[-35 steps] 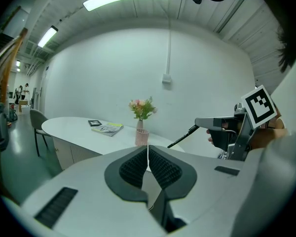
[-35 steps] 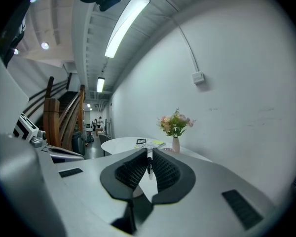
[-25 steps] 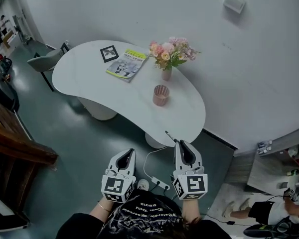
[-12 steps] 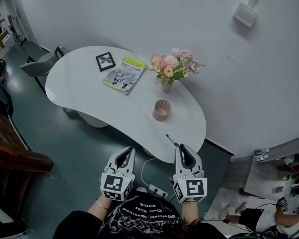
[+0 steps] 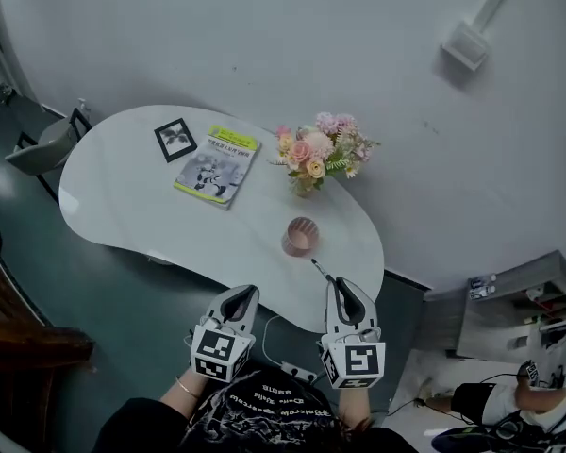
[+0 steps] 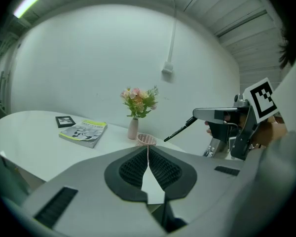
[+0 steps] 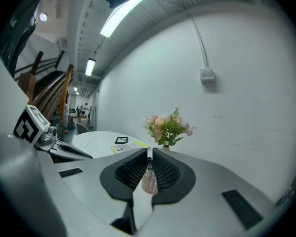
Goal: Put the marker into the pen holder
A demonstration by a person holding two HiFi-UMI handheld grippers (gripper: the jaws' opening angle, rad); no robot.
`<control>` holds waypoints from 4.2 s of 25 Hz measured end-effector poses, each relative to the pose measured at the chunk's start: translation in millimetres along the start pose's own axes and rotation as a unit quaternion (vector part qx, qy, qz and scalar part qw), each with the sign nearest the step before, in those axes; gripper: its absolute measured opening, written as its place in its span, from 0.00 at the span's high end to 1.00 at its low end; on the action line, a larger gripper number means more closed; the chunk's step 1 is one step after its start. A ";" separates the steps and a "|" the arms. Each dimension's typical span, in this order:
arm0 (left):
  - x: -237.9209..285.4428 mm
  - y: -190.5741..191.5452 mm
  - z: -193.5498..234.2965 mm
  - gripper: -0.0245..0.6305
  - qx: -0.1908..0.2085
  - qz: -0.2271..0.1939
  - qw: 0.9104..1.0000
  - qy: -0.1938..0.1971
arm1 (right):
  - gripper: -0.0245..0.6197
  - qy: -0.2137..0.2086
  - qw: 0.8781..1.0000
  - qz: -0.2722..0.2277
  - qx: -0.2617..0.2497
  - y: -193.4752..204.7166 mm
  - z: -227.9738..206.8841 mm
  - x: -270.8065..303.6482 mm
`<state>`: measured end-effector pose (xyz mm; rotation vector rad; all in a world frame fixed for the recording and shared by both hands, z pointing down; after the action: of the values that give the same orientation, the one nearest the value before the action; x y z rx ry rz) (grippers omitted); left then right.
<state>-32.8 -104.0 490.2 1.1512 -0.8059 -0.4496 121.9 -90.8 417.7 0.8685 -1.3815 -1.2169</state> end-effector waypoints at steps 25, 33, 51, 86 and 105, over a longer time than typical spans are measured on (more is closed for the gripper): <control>36.3 -42.2 94.5 0.92 0.004 -0.010 0.999 -0.030 | 0.87 0.035 0.998 0.029 0.046 -22.3 -27.1 89.8; 43.1 -48.0 93.1 0.92 0.000 -0.011 0.998 -0.055 | 0.87 0.012 0.997 0.058 0.055 -15.2 -39.3 112.4; 45.2 -46.9 102.5 0.92 -0.003 -0.007 0.995 -0.098 | 0.87 -0.032 0.992 0.109 0.061 19.5 -40.1 151.5; 32.9 -38.7 86.7 0.92 -0.001 -0.007 0.993 -0.120 | 0.87 -0.052 0.985 0.136 0.088 71.1 -33.5 176.8; 36.4 -25.4 92.8 0.92 -0.022 0.000 0.993 -0.115 | 0.78 -0.050 0.981 0.155 0.110 93.0 -39.2 166.1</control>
<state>-77.7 -196.5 495.3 1.0709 -0.9909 -0.6048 140.2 -236.9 544.5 0.7143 -1.6856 -0.8908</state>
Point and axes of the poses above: the fingertips, and each gripper's own axes: x forward along the fingers, z to its left, y out of its underside, the point moved 2 cm from there along -x, backward along the fingers, and after that the axes turned 2 degrees about x, right-handed, at the moved point
